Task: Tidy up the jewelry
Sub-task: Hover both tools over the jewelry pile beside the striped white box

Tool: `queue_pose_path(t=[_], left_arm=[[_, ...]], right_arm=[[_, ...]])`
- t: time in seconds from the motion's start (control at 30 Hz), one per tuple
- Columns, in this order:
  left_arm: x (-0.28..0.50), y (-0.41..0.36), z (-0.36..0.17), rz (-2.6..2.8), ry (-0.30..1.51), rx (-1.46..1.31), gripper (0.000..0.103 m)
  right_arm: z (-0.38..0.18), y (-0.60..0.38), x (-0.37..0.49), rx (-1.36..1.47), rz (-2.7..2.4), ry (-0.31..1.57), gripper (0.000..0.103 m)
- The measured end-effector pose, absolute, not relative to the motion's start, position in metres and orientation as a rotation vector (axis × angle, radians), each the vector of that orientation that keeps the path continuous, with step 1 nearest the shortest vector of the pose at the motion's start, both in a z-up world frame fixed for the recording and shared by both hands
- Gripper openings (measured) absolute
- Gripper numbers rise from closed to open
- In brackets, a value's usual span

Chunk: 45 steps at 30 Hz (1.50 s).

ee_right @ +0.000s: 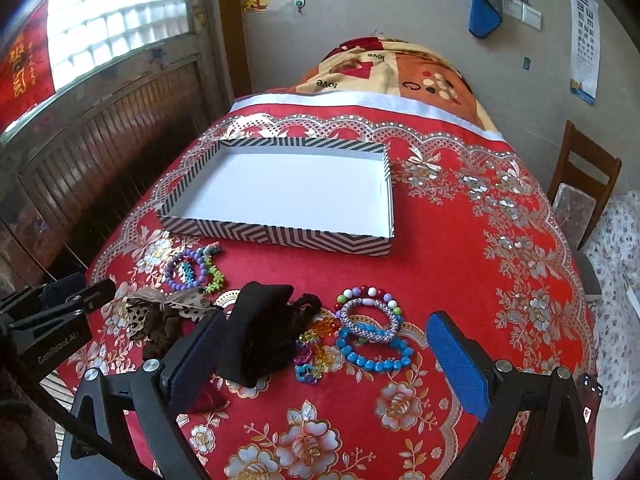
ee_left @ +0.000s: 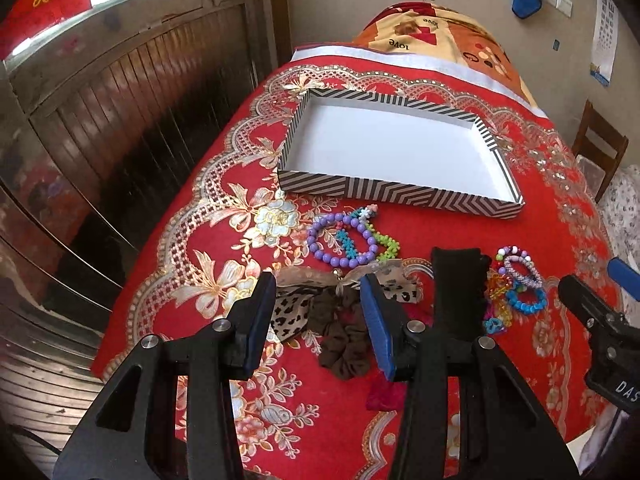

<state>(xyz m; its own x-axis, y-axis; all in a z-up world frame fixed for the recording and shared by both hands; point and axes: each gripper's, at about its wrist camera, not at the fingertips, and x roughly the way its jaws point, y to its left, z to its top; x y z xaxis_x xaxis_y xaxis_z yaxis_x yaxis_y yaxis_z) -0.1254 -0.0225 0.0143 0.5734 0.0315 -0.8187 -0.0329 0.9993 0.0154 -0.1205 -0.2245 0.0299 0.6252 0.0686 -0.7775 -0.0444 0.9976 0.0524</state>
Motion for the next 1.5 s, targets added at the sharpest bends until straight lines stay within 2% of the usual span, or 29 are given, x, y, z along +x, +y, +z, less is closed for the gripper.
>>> queue_pose_path(t=[1.5], left_arm=[[-0.125,-0.027,0.009,0.002,0.993,-0.035,0.043]], right_arm=[[0.019,-0.225,-0.118,0.03,0.079,0.953,0.1]])
